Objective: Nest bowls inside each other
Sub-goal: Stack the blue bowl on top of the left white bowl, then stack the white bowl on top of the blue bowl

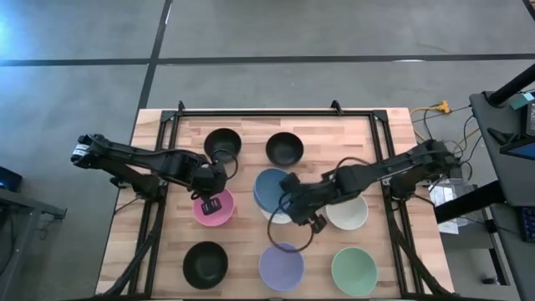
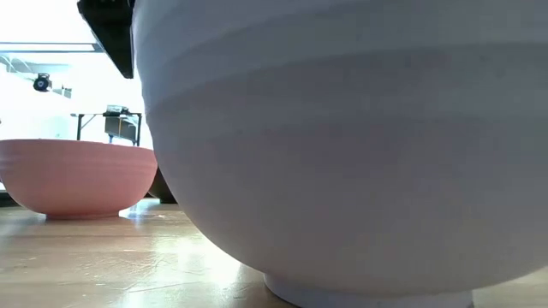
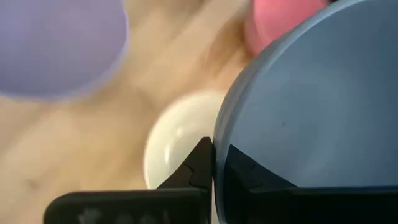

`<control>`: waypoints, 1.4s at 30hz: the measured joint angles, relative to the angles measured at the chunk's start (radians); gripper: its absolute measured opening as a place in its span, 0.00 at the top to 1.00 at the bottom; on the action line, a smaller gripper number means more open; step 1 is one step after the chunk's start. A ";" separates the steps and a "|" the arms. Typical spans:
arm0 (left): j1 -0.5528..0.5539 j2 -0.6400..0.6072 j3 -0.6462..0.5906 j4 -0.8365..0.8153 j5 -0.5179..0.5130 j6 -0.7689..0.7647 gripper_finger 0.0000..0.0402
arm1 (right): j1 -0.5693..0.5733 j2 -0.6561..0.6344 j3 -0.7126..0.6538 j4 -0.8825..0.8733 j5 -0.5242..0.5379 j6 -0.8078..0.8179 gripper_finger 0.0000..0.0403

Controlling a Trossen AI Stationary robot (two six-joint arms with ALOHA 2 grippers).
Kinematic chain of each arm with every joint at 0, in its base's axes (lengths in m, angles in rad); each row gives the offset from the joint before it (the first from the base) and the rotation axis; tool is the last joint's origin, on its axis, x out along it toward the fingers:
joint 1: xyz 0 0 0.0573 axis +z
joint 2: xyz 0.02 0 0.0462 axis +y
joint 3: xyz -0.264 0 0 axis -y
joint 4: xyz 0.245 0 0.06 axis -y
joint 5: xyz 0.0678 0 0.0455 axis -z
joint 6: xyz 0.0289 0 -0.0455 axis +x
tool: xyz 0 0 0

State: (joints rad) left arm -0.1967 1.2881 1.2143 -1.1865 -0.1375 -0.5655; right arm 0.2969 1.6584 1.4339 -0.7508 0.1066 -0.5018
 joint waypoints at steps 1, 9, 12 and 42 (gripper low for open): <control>0.000 0.001 -0.003 0.000 0.000 0.006 1.00 | 0.005 0.016 0.005 -0.014 0.017 -0.005 0.98; 0.000 -0.020 -0.065 -0.018 -0.001 0.028 1.00 | 0.037 0.105 0.009 -0.067 0.025 0.053 0.98; 0.000 -0.023 -0.075 -0.028 -0.003 0.046 1.00 | 0.040 0.128 0.009 -0.066 0.026 0.063 0.98; 0.000 -0.025 -0.079 -0.028 -0.006 0.076 1.00 | 0.017 0.174 0.018 -0.078 -0.060 0.265 0.77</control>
State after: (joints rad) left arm -0.1970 1.2629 1.1355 -1.2148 -0.1432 -0.4896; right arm 0.3138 1.8326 1.4521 -0.8283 0.0464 -0.2365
